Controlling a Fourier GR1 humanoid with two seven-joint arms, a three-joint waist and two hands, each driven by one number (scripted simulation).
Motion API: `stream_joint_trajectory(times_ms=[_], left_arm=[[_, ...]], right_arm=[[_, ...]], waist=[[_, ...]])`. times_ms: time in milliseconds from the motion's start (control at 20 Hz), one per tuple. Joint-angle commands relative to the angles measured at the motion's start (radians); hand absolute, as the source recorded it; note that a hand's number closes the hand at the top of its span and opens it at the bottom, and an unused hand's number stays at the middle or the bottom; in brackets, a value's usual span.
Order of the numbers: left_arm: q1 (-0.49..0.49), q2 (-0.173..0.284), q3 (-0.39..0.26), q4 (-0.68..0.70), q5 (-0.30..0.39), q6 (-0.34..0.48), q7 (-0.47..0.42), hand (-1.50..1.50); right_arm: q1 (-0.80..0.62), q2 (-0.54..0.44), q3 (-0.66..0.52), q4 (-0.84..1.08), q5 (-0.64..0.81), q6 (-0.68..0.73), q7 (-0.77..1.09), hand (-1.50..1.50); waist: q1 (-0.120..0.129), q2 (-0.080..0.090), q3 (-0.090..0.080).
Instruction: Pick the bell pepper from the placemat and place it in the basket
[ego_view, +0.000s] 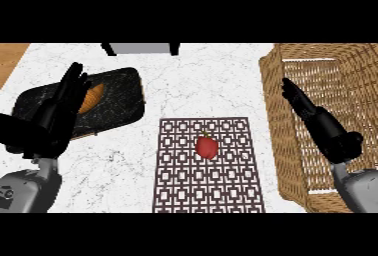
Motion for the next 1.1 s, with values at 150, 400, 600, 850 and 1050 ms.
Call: stream_joint_trajectory(times_ms=[150,400,600,850,1050], left_arm=[[0.012,0.046,0.053,0.105,0.000,-0.034,0.022,0.00],[0.047,0.067,0.039,0.167,0.022,-0.097,0.041,0.00],[0.024,0.038,0.038,0.218,0.018,-0.088,0.027,0.00],[-0.014,0.018,0.031,0.232,-0.002,-0.060,0.067,0.00],[0.044,0.038,0.056,0.245,0.016,-0.103,0.013,0.00]], right_arm=[[-0.227,0.119,-0.087,0.045,-0.013,-0.025,-0.096,1.50],[-0.303,0.052,0.227,0.021,0.374,0.022,-0.196,-1.50],[-0.321,0.350,0.386,0.136,0.608,-0.279,-0.136,-1.50],[-0.464,0.537,0.462,0.244,0.743,-0.396,0.213,-1.50],[-0.622,0.543,0.466,0.265,0.772,-0.236,0.560,-1.50]], waist=[[0.054,0.013,0.015],[0.102,0.017,0.009],[0.075,0.018,0.012],[0.046,0.005,0.013],[0.047,-0.007,0.010]])
